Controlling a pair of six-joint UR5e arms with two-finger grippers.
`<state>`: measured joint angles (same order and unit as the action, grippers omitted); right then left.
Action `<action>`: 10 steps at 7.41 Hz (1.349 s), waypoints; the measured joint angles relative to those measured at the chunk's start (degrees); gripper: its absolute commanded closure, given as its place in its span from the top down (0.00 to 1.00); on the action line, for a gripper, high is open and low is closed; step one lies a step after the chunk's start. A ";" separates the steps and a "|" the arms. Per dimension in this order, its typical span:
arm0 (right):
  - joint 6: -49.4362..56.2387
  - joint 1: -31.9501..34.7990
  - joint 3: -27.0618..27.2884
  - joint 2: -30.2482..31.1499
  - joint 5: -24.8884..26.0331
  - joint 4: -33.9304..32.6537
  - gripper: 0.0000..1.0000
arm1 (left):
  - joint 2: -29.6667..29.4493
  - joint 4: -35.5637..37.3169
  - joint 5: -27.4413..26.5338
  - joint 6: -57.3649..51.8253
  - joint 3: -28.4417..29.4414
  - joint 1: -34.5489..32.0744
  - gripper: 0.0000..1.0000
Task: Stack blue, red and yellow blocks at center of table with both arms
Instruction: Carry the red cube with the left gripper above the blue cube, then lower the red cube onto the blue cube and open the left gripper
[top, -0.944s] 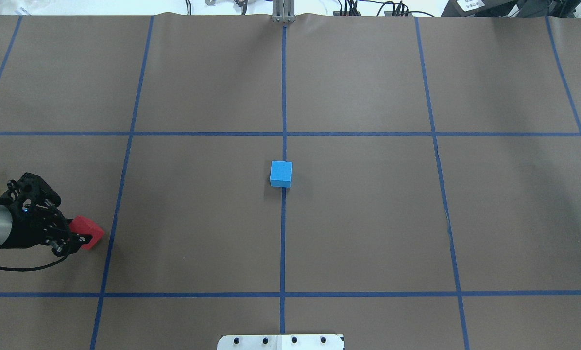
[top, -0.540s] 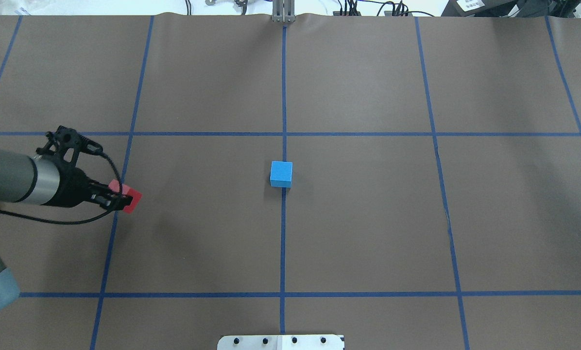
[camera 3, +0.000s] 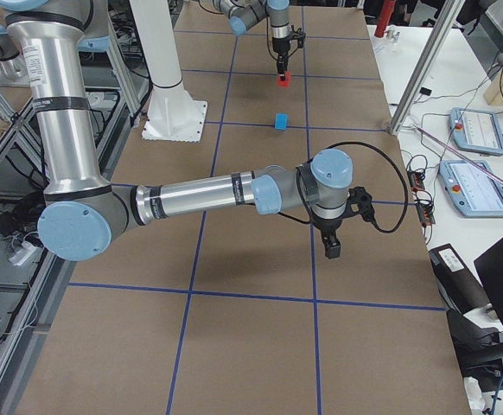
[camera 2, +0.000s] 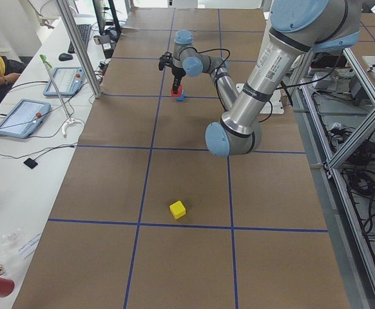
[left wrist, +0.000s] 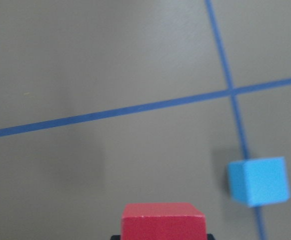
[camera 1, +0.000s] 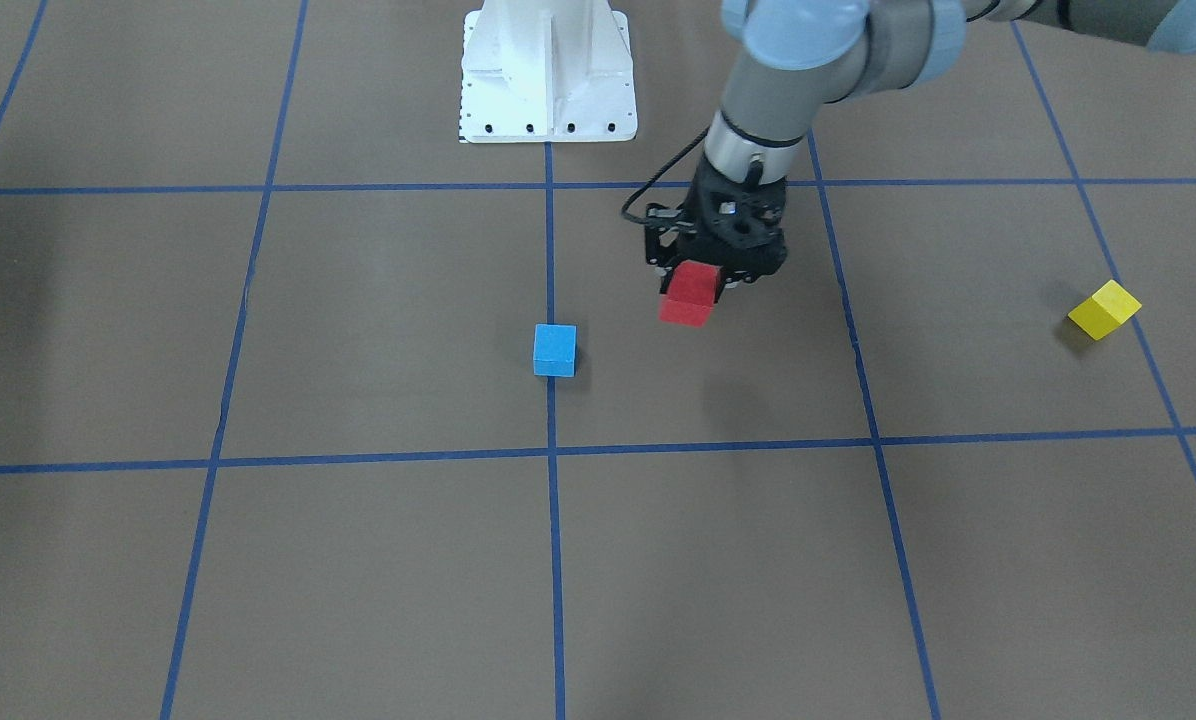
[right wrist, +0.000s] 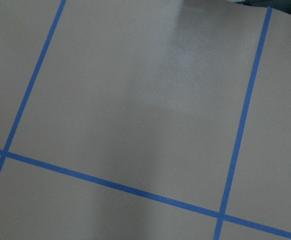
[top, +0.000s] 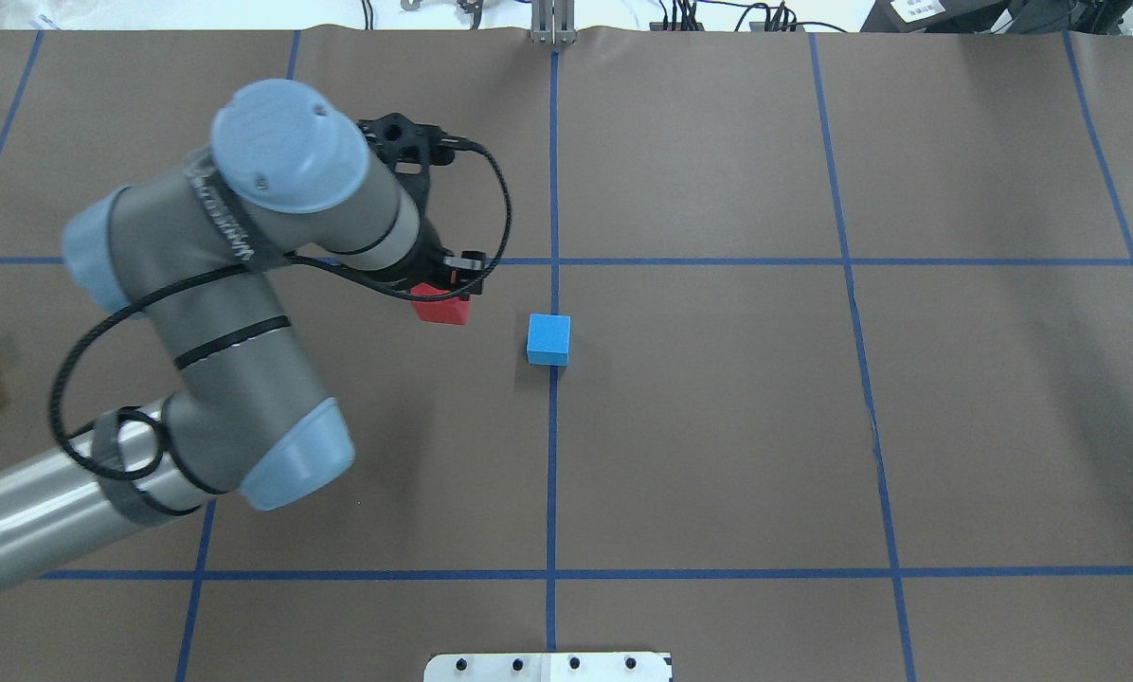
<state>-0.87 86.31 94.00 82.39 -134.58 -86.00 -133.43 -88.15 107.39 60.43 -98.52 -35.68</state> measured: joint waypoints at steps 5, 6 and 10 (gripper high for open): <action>-0.35 0.00 0.20 0.23 -0.07 0.13 1.00 | -12.00 -2.27 -2.47 -0.84 17.20 2.82 0.00; -0.40 0.00 0.24 0.25 -0.07 0.13 1.00 | -11.20 -2.81 -2.46 -1.42 17.07 3.03 0.00; -0.66 0.00 0.33 0.31 -0.07 0.13 1.00 | -9.92 -3.99 -2.45 2.83 16.13 5.19 0.00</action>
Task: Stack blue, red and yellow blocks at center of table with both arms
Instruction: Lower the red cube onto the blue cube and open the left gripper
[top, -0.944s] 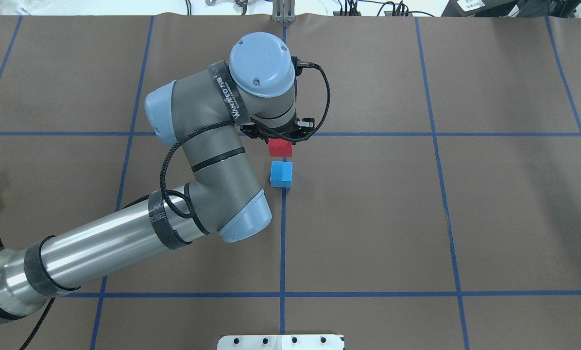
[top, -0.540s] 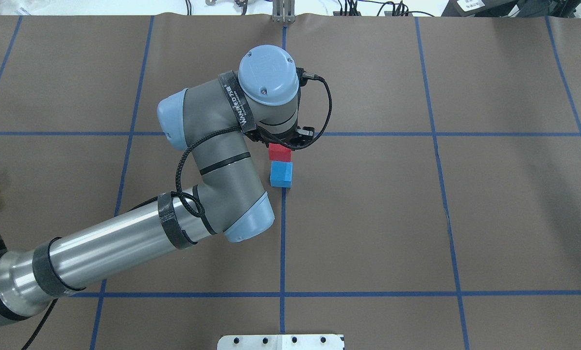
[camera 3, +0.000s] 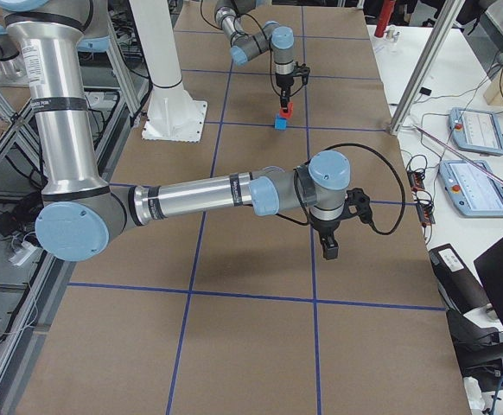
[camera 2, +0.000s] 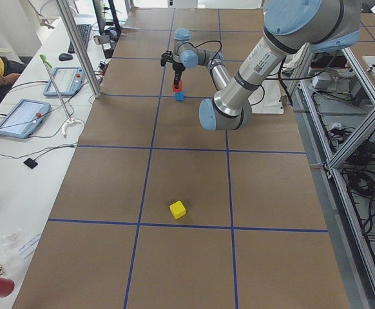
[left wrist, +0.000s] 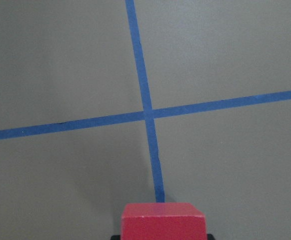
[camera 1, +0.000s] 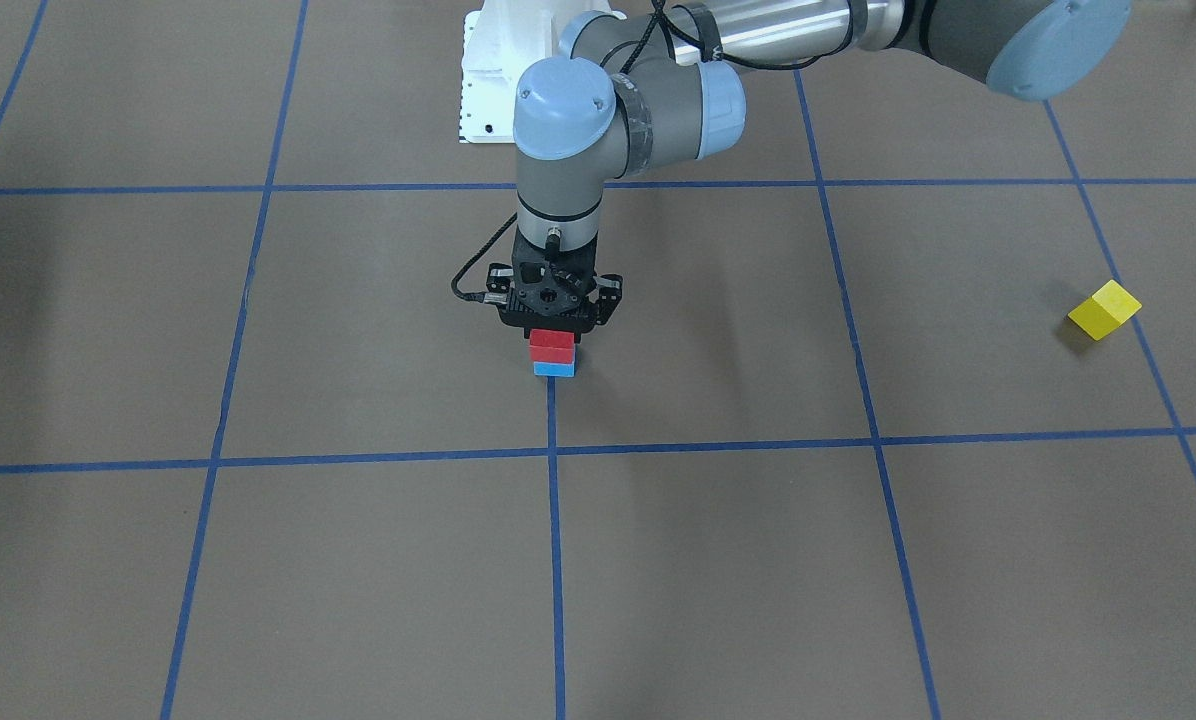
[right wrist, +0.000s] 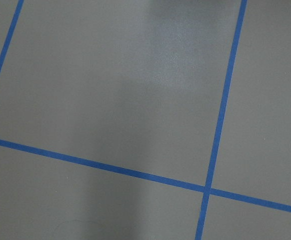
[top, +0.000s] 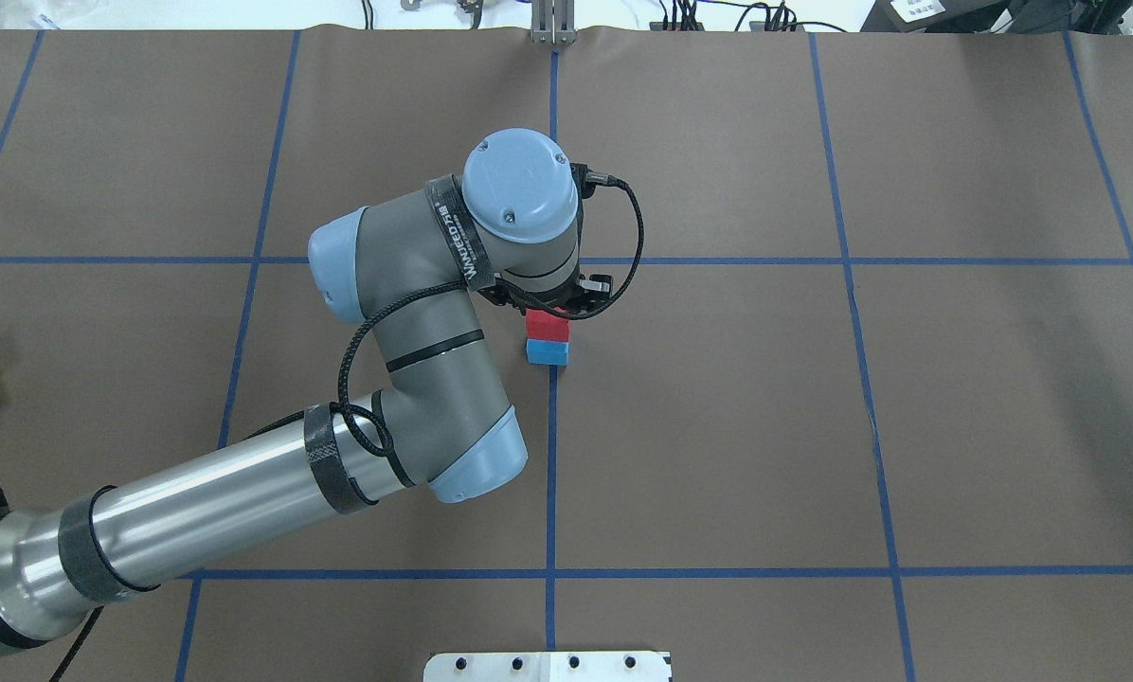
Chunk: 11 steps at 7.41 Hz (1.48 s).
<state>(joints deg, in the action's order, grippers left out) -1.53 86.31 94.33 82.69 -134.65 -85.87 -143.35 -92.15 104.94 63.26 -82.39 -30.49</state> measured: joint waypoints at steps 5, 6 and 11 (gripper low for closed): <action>-0.17 0.00 0.06 -0.07 0.00 0.00 1.00 | 0.89 0.20 -0.08 0.96 -0.62 0.61 0.07; -0.15 0.00 0.06 -0.07 0.00 0.00 1.00 | 1.06 0.14 -0.09 0.92 -0.65 0.61 0.11; -0.14 0.00 0.02 -0.16 0.00 0.00 1.00 | 0.88 -0.07 -0.09 0.88 -0.67 0.56 0.26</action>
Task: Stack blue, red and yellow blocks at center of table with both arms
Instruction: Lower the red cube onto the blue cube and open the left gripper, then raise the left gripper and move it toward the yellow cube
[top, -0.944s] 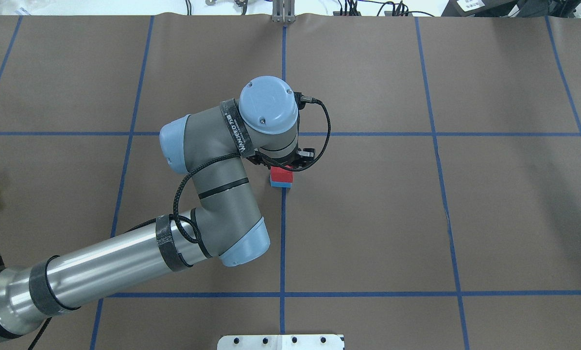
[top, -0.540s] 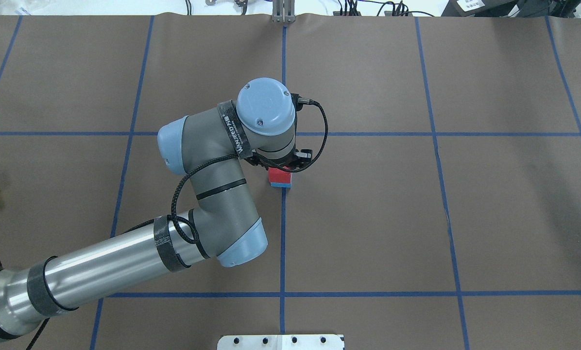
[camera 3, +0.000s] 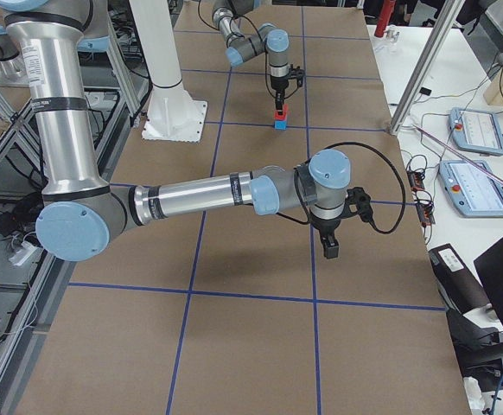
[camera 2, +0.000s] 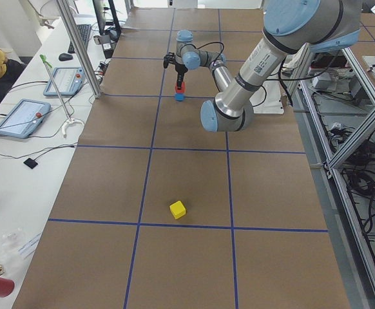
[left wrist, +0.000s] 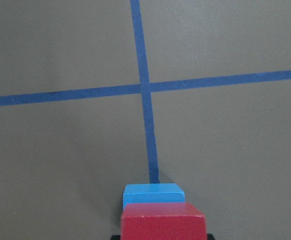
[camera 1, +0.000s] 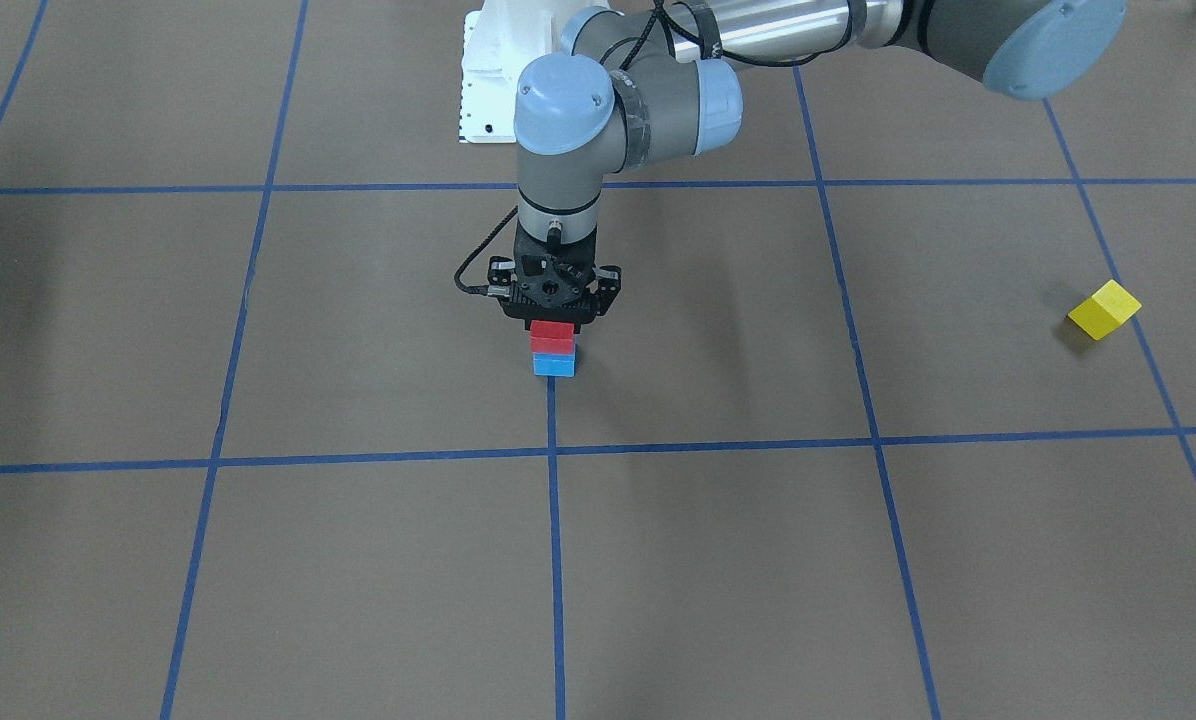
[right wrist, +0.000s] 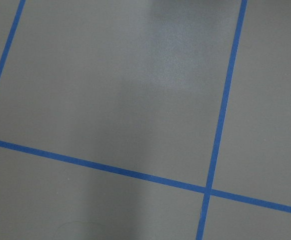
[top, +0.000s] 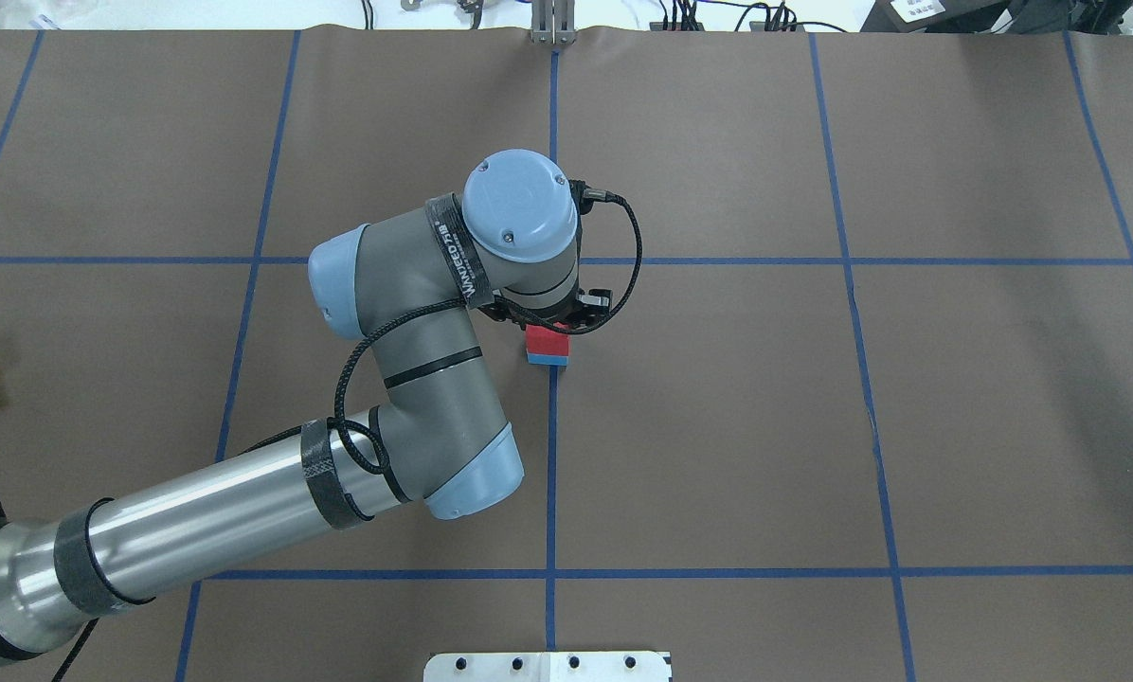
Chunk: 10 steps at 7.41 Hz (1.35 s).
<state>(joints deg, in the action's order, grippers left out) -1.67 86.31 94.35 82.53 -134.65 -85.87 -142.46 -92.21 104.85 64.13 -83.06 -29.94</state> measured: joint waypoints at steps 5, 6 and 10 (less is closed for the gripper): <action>0.00 0.00 -0.05 -0.09 0.00 0.00 1.00 | 0.30 -0.34 -0.64 0.04 0.05 -0.03 0.92; 0.00 0.00 -0.05 -0.08 0.00 0.00 1.00 | 0.32 -0.51 -0.73 0.10 0.06 0.00 1.00; 0.02 0.00 -0.03 -0.01 0.00 0.00 1.00 | 2.57 0.44 -0.11 -4.28 -5.65 -2.41 1.00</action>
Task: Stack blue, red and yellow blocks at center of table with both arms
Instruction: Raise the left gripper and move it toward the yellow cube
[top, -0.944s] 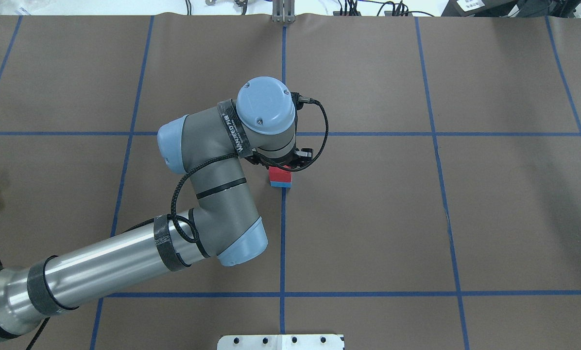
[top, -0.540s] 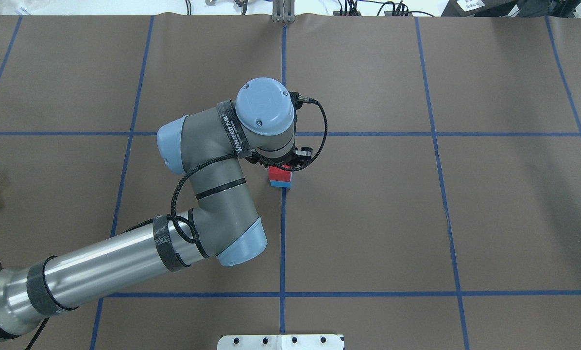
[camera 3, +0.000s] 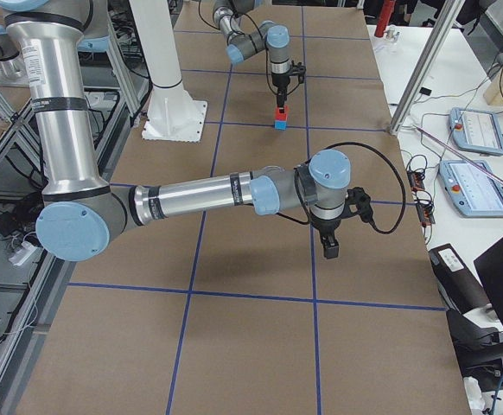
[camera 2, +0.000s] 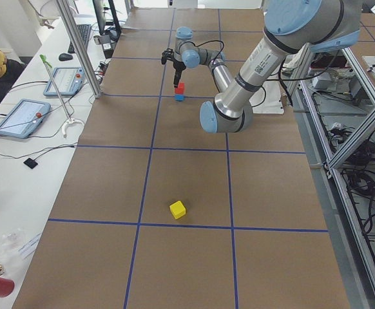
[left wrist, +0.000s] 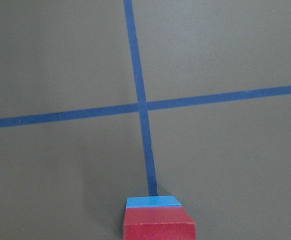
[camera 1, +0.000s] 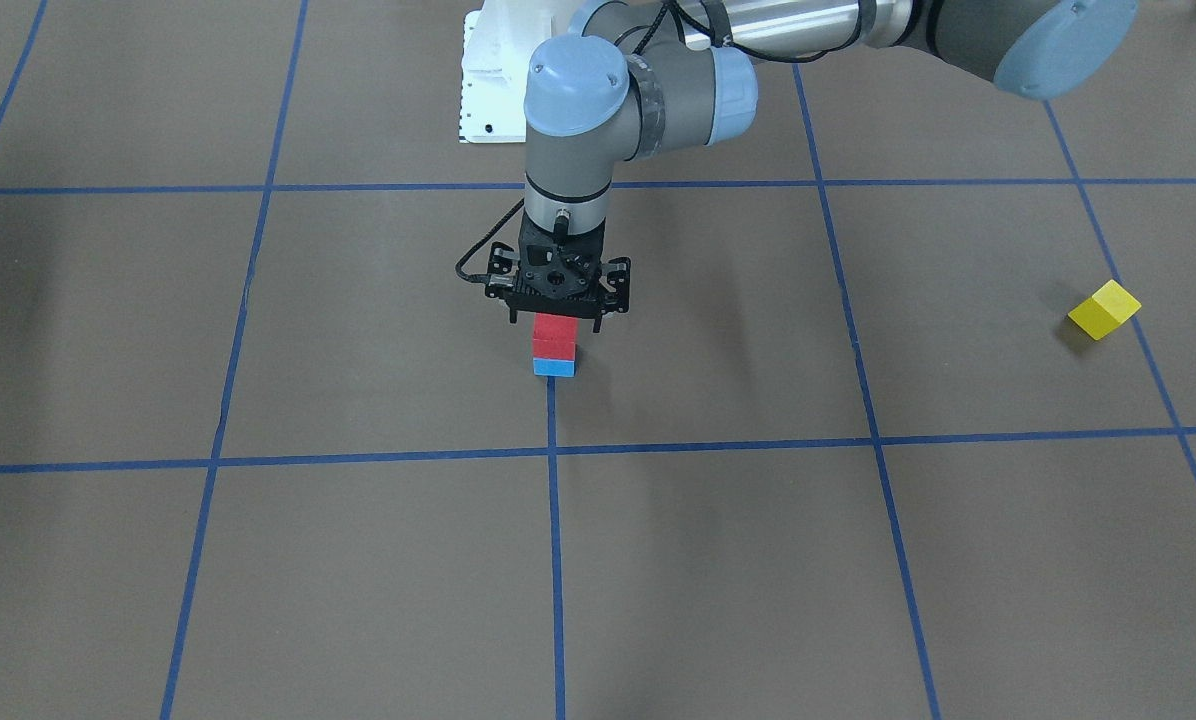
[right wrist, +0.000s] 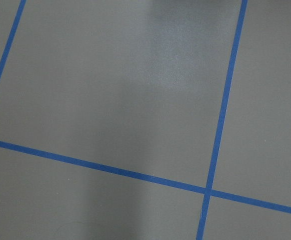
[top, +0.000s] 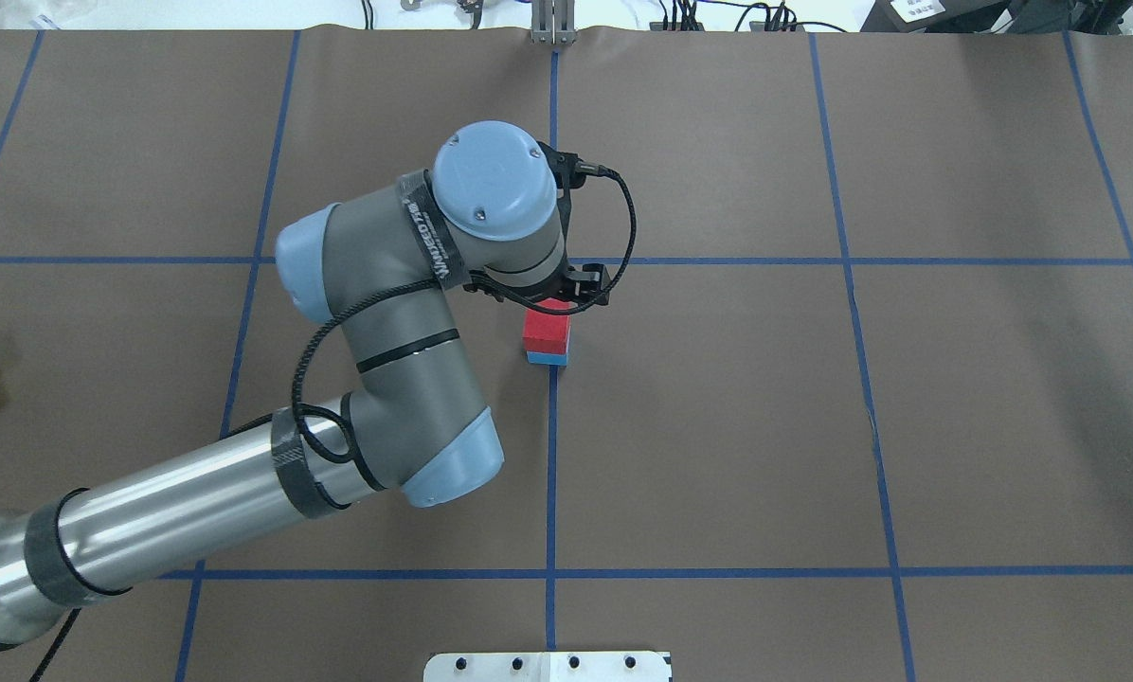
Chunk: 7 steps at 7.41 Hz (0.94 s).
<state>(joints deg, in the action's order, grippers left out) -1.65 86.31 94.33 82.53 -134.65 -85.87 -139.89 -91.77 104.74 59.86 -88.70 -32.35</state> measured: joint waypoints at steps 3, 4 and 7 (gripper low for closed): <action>-0.02 0.00 0.02 -0.01 0.00 0.00 1.00 | 21.76 0.90 9.19 -20.27 -19.68 -11.37 1.00; -0.04 0.00 0.04 -0.03 0.00 0.00 1.00 | 29.98 0.16 12.84 -28.65 -23.38 -16.98 1.00; -0.05 0.00 0.00 0.52 0.01 0.00 1.00 | 51.98 -11.39 21.70 -35.78 -23.75 -32.23 1.00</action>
<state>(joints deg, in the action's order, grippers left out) -1.70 86.31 94.33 83.05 -134.63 -85.87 -87.91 -103.17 126.45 24.08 -112.45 -64.58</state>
